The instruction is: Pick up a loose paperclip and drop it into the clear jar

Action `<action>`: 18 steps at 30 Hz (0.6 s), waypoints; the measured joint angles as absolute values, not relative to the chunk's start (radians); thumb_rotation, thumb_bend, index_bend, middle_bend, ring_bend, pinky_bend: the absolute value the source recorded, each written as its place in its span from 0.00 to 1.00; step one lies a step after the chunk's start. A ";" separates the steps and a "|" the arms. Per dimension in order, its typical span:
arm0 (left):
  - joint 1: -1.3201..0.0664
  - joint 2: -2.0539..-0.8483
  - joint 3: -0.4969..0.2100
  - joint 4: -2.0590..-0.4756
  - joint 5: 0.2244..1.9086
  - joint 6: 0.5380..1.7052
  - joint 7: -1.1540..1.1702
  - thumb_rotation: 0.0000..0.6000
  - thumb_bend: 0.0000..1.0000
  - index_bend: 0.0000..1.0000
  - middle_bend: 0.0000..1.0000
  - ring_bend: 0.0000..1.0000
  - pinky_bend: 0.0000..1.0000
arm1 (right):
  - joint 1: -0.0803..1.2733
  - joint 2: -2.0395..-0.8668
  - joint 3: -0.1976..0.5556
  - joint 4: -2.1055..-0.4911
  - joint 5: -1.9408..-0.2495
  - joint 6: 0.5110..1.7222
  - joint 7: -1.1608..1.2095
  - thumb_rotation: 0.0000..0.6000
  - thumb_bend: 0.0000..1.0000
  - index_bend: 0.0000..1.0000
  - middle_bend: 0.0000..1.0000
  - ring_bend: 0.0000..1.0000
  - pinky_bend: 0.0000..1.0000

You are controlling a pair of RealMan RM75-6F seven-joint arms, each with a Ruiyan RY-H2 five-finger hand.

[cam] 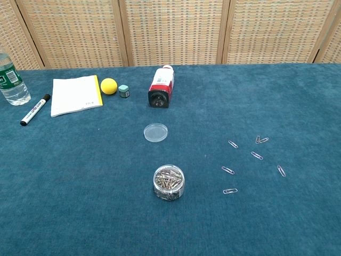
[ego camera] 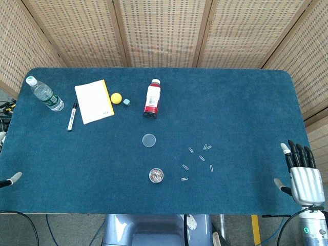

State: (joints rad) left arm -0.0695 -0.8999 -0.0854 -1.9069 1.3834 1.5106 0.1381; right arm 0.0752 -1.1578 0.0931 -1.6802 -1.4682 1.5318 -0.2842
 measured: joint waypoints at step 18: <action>-0.084 -0.906 -0.099 -1.906 1.345 1.491 0.157 1.00 0.00 0.00 0.00 0.00 0.00 | 0.258 -1.172 0.095 -1.592 -1.609 1.344 -0.139 1.00 0.00 0.16 0.00 0.00 0.00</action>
